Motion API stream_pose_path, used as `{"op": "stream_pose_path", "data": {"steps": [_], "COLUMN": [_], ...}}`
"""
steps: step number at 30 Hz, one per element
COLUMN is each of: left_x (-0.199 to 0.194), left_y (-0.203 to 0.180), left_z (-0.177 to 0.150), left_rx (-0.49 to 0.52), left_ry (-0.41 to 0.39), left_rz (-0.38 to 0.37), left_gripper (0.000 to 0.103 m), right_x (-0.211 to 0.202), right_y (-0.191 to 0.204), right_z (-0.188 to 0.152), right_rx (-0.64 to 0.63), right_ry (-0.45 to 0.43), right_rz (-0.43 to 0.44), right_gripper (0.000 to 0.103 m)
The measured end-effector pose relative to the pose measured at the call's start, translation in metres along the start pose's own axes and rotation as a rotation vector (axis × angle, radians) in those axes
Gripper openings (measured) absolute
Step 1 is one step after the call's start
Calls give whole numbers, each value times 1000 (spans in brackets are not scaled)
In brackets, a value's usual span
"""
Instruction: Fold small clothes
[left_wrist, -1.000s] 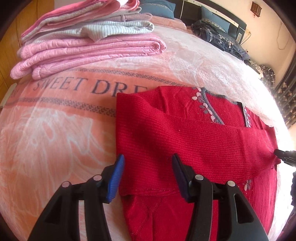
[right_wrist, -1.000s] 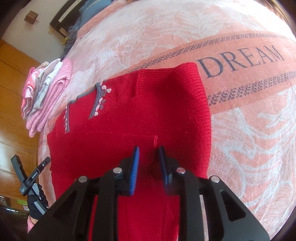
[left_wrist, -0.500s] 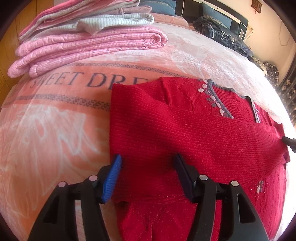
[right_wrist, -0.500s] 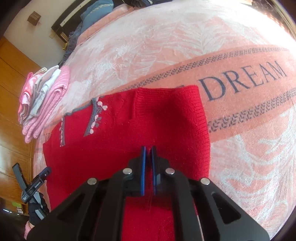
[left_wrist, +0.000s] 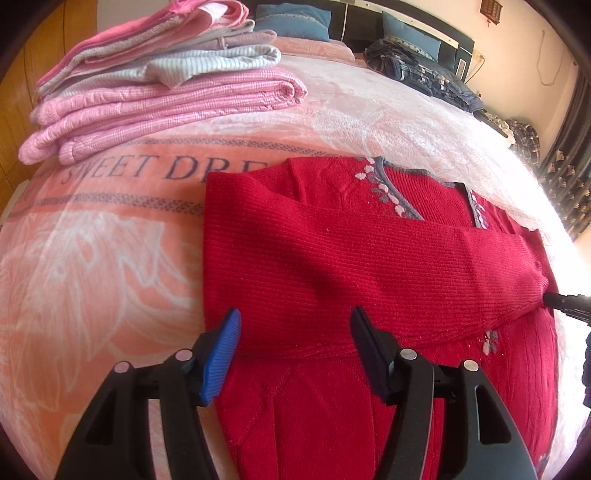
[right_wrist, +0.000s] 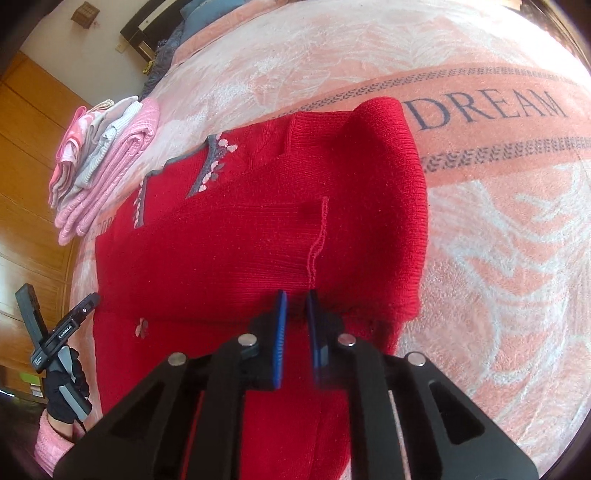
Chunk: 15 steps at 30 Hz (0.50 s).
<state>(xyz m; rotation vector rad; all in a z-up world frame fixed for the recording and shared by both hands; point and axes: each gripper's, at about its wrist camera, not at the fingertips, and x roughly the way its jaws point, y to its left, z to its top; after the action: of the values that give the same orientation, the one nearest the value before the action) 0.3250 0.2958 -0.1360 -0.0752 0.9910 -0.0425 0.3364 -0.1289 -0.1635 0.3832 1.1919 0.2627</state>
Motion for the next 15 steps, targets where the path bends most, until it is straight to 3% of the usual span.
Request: {"op": "stream_pose_path", "data": {"steps": [3,7,13,15], "left_x": [9,13,-23,-40], "left_y": [-1,-3,5,9], "left_z": [-3,-3,-14,-30], "left_rx": [7,22,-5,20], "left_ry": [16,24,54,80], "left_rz": [8,8,-28,-36], "left_gripper": [65,67,68,70], "right_x": [-3,-4,-39,-51], "right_y": [-9,-18,-18,-14], "right_z": [-1,-10,-49,-71], "right_rx": [26,32,42,26], "right_ry": [9,3,-31,-22], "right_rz": [-80,-32,27,33], "right_gripper": [0,0,11,26]}}
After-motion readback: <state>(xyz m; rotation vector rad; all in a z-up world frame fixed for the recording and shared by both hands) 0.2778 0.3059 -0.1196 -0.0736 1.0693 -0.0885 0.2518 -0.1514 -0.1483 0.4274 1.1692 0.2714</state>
